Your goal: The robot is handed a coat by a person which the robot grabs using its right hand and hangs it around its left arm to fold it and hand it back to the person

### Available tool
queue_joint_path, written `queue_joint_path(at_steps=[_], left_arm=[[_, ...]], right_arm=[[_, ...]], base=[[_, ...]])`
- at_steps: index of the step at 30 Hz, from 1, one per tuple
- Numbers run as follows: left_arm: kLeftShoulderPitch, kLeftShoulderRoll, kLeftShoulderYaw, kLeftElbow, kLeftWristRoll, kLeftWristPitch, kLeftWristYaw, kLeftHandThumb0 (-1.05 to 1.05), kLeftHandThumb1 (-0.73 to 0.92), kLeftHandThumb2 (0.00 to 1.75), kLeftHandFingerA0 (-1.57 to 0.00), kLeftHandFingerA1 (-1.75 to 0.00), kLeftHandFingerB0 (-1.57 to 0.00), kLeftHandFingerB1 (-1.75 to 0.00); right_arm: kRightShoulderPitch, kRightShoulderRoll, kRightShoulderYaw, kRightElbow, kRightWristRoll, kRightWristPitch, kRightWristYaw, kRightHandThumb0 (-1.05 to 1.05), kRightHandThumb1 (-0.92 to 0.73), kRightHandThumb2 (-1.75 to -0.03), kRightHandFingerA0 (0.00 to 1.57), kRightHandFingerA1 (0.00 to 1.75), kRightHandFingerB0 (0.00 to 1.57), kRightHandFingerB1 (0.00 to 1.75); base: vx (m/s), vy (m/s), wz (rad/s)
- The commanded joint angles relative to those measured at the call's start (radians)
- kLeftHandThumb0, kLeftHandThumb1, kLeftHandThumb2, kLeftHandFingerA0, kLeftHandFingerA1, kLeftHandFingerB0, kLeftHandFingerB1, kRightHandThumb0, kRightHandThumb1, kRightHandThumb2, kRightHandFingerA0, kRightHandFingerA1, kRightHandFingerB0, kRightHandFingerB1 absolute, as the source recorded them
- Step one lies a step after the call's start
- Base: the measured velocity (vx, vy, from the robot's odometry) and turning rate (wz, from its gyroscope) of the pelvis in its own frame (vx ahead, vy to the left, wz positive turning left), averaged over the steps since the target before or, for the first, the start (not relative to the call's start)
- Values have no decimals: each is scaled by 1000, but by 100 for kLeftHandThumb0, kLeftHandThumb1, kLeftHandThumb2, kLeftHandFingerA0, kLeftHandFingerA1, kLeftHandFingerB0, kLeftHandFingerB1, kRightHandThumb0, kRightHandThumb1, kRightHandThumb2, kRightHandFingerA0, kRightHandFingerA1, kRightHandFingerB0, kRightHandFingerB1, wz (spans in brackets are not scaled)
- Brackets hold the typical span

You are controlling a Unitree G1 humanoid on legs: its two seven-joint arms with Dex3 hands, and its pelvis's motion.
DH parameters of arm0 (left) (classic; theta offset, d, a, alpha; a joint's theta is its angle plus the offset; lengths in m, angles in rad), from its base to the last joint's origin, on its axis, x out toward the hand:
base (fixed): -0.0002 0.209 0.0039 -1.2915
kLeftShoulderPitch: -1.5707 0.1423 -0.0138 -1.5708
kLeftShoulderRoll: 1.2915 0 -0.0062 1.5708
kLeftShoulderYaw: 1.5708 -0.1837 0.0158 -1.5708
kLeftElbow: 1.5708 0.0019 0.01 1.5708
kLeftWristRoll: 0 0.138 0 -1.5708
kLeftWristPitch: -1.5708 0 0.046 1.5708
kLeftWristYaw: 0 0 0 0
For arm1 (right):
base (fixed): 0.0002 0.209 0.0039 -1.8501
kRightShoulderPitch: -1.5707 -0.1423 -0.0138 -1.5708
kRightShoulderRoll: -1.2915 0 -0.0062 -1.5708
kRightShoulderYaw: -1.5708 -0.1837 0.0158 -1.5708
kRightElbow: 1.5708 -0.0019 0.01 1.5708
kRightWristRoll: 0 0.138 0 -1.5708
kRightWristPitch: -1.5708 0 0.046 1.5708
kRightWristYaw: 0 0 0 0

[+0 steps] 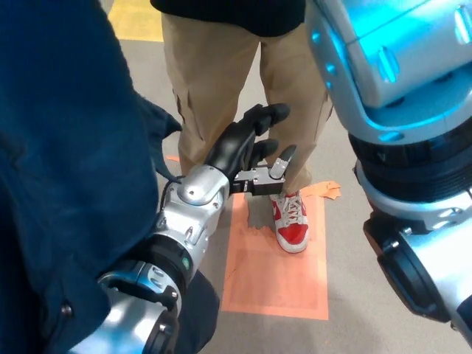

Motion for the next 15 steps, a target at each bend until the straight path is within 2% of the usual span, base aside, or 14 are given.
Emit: queue_joint_path(at_steps=[1, 2, 3, 4, 5, 7, 8, 10, 11, 12, 13, 14, 15], left_arm=[[-156, 198, 134, 33, -77, 117, -2, -58, 92, 85, -8, -34, -2, -34], [-92, 199, 71, -10, -6, -161, -88, -58, 92, 85, -8, -34, -2, -34], [-125, 210, 86, 5, -18, 18, -72, -83, 78, 111, 0, -21, -6, -23], [-120, 222, 88, 5, -16, 27, -68, -86, 78, 109, -6, -24, -8, -27], [-116, 229, 101, 7, -28, 29, -81, -85, 77, 108, -7, -26, -7, -24], [-112, 241, 107, 11, -30, 31, -90, -84, 77, 108, -6, -25, -6, -22], [-98, 253, 110, 15, -28, 29, -89, -88, 77, 110, -3, -25, -10, -22], [-91, 258, 115, 14, -28, 30, -84, -86, 76, 109, -5, -26, -9, -24], [-89, 261, 120, 17, -29, 33, -77, -89, 76, 108, -9, -28, -9, -25], [-90, 263, 125, 18, -31, 42, -73, -87, 76, 108, -9, -28, -9, -25], [-91, 264, 129, 17, -32, 46, -69, -78, 89, 68, -10, -25, -11, -25], [-92, 266, 134, 17, -35, 45, -67, -85, 75, 82, -9, -27, -9, -27], [-92, 267, 138, 17, -37, 41, -68, -85, 75, 82, -9, -27, -9, -27]], right_arm=[[379, -351, -420, -547, 101, 320, 145, -38, -91, -70, 129, 72, 116, 92], [383, -360, -428, -550, 102, 329, 148, -38, -91, -70, 129, 72, 116, 92], [426, -410, -467, -545, 66, 282, 153, -37, -90, -70, 130, 73, 120, 89], [466, -455, -498, -530, 44, 220, 159, -33, -74, -112, 117, 97, 111, 100], [494, -480, -542, -516, 48, 193, 160, -33, -92, -67, 125, 73, 116, 87], [514, -500, -600, -495, 80, 195, 156, -33, -92, -69, 127, 68, 116, 87], [535, -528, -673, -433, 122, 169, 162, -33, -92, -71, 126, 72, 114, 95], [556, -548, -684, -419, 110, 154, 149, -32, -92, -70, 128, 69, 114, 94], [568, -559, -694, -406, 111, 144, 144, -30, -92, -70, 128, 76, 112, 97], [578, -566, -704, -392, 113, 136, 140, -26, -73, -111, 116, 97, 109, 101], [588, -571, -713, -382, 126, 132, 141, -27, -73, -111, 115, 97, 109, 102], [602, -577, -727, -370, 144, 124, 148, -32, -90, -69, 130, 69, 115, 92], [612, -583, -735, -362, 157, 118, 153, -32, -90, -69, 130, 69, 115, 92]], base=[[0, 0, 13], [0, 0, 0], [0, 0, 0], [0, 0, 0], [0, 0, 0], [0, 0, 0], [0, 0, 0], [0, 0, 0], [0, 0, 0], [0, 0, 0], [0, 0, 0], [0, 0, 0], [0, 0, 0]])
